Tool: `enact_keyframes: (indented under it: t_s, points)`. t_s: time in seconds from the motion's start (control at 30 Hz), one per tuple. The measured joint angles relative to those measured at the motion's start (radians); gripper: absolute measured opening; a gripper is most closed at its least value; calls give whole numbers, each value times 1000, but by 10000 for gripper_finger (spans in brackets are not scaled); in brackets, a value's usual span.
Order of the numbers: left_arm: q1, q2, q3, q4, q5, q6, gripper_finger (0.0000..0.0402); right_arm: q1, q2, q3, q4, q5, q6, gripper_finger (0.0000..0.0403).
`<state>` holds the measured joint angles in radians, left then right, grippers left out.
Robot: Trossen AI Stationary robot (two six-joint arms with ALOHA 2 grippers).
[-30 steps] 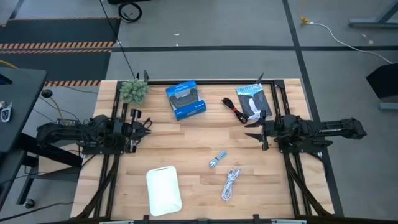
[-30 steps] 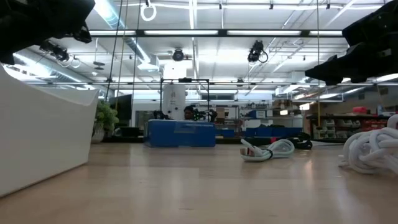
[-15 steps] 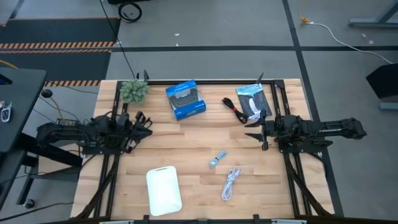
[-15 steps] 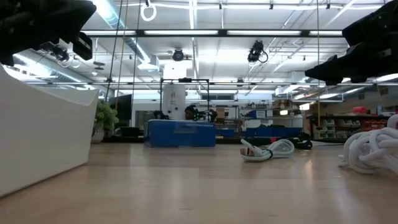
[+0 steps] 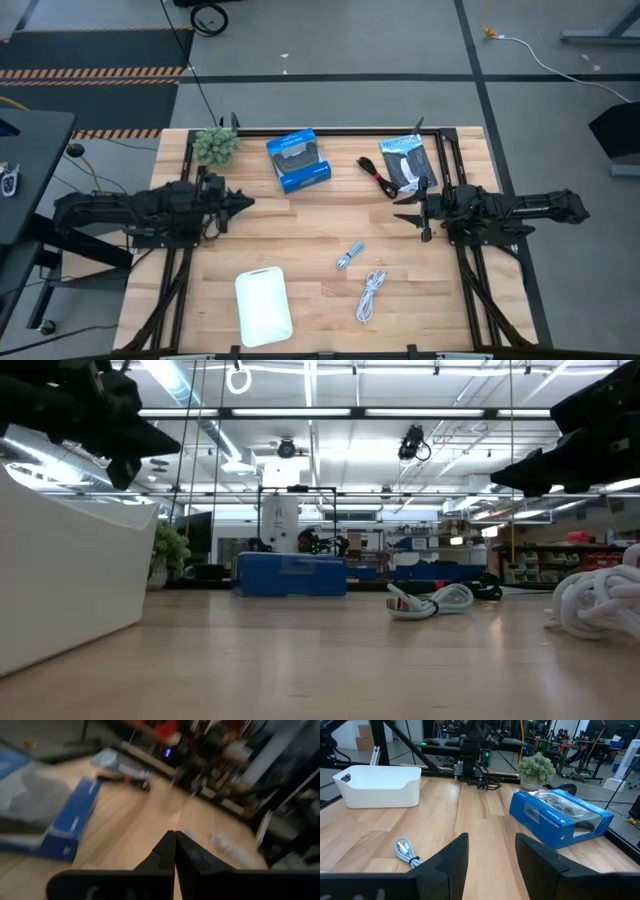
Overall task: Pick and place USB-C Cables
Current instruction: Put the black HDMI cable into the white bin
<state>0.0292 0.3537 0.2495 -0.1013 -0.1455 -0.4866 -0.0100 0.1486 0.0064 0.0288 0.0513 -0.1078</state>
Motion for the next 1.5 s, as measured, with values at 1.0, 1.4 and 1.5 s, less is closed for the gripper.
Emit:
enact_keyframes:
  t_s: [1.0,1.4,1.5]
  points:
    - [6,635,366,-910,-7,-208,130,0,0,0,0,0,0,169]
    - [197,754,400,-948,54,-78,268,0,0,0,0,0,0,169]
    - [262,753,400,-943,71,-31,282,0,0,0,0,0,0,169]
